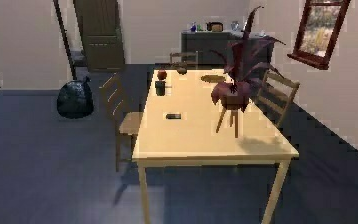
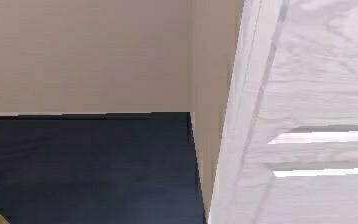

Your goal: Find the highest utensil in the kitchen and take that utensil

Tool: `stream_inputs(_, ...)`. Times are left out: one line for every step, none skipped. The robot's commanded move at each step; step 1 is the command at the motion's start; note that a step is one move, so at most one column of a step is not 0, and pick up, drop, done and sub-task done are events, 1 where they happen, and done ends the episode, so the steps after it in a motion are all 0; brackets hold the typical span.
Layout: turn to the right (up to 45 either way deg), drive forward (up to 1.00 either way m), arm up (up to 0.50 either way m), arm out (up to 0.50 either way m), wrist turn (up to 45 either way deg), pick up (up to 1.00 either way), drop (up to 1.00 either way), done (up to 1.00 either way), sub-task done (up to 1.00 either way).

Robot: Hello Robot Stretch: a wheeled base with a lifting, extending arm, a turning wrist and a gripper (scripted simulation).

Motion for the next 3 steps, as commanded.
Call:
stream_inputs(45.0, 0.0, 0.0, 0.0, 0.0, 0.0, 0.0, 0.0, 0.0)
stream_inputs(9.0, 0.0, 0.0, 0.0, 0.0, 0.0, 0.0, 0.0, 0.0)
stream_inputs(0.0, 1.0, 0.0, 0.0, 0.0, 0.0, 0.0, 0.0, 0.0)
